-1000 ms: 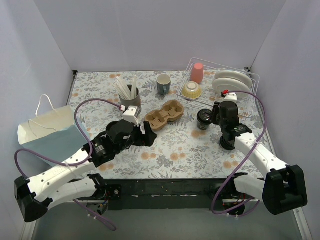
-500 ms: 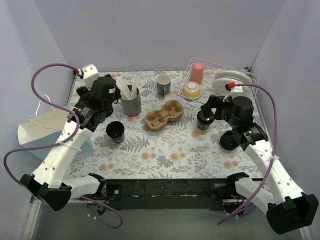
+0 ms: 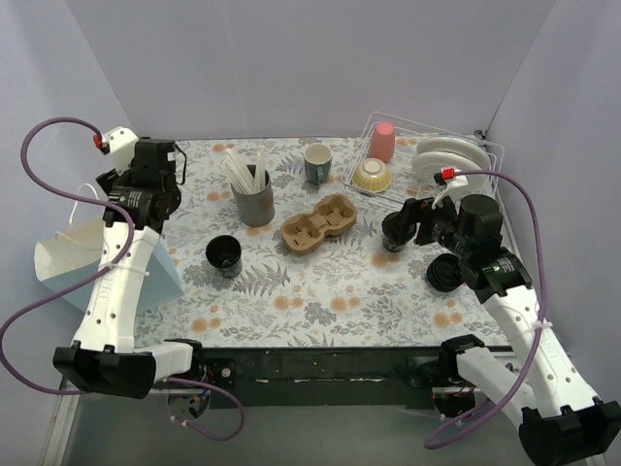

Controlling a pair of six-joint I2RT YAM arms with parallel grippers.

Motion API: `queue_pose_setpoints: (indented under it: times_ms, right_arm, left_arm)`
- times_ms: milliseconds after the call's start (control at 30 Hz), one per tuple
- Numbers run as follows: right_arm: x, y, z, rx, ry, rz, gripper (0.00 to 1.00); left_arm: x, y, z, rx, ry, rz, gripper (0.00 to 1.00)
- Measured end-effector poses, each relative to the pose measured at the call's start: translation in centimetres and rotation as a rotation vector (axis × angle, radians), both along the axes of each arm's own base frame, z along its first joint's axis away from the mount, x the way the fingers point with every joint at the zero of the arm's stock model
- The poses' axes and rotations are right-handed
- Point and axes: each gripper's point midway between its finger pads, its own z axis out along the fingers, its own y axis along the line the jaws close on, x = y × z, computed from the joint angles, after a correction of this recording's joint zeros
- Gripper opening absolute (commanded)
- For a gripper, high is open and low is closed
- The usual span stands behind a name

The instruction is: Pack the takeout coffee

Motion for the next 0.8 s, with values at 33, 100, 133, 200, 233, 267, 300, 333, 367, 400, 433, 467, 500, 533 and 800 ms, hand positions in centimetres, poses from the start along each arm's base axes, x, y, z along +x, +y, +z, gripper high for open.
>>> queue_pose_setpoints:
  times_ms: [33, 100, 133, 200, 233, 267, 300, 333, 367, 400, 433, 467, 500, 533, 800]
  right_arm:
    - [-0.2, 0.0, 0.2, 0.002, -0.005, 0.008, 0.96]
    - [-0.6, 0.1, 0.9, 0.008, -0.021, 0.018, 0.96]
    - [-0.8, 0.1, 1.3, 0.012, -0.032, 0.022, 0.96]
    - [-1.1, 0.2, 2.1, 0.02, -0.052, 0.032, 0.96]
    - [-1.2, 0.2, 2.2, 0.022, -0.055, 0.034, 0.96]
    - [-1.3, 0.3, 2.3, 0.025, -0.059, 0.04, 0.96]
    - [-1.3, 0.3, 2.5, 0.027, -0.06, 0.044, 0.96]
    - [-1.4, 0.4, 2.5, 0.028, -0.061, 0.047, 0.96]
    - [-1.4, 0.4, 2.6, 0.029, -0.06, 0.049, 0.96]
    - [-1.4, 0.4, 2.6, 0.029, -0.059, 0.051, 0.96]
    - [-1.5, 0.4, 2.6, 0.029, -0.06, 0.052, 0.96]
    - [-1.5, 0.4, 2.7, 0.03, -0.06, 0.054, 0.96]
    - [-1.6, 0.4, 2.7, 0.029, -0.057, 0.054, 0.96]
    - [-1.7, 0.4, 2.8, 0.029, -0.058, 0.054, 0.96]
    - [-2.5, 0.1, 4.3, 0.039, -0.095, 0.054, 0.96]
  left_arm:
    - [0.0, 0.3, -0.6, -0.003, 0.017, 0.003, 0.66]
    - [-0.3, 0.8, -1.9, -0.007, 0.055, 0.012, 0.65]
    - [-0.4, 1.0, -2.6, -0.008, 0.072, 0.015, 0.63]
    - [-0.7, 1.2, -3.9, -0.011, 0.107, 0.021, 0.58]
    - [-0.8, 1.4, -4.5, -0.012, 0.123, 0.025, 0.57]
    - [-1.0, 1.5, -5.0, -0.013, 0.136, 0.028, 0.56]
    - [-1.2, 1.7, -5.5, -0.014, 0.148, 0.03, 0.51]
    - [-1.3, 1.7, -5.8, -0.016, 0.154, 0.031, 0.44]
    - [-1.4, 1.7, -6.0, -0.02, 0.158, 0.031, 0.37]
    - [-1.5, 1.8, -6.1, -0.024, 0.157, 0.032, 0.31]
    - [-1.7, 1.8, -6.1, -0.026, 0.158, 0.031, 0.2]
    - [-1.8, 1.8, -6.0, -0.027, 0.155, 0.031, 0.16]
    - [-1.9, 1.8, -5.9, -0.027, 0.15, 0.031, 0.13]
    - [-2.0, 1.8, -5.8, -0.026, 0.15, 0.029, 0.06]
    - [-1.9, 1.6, 0.5, -0.024, 0.05, -0.009, 0.0]
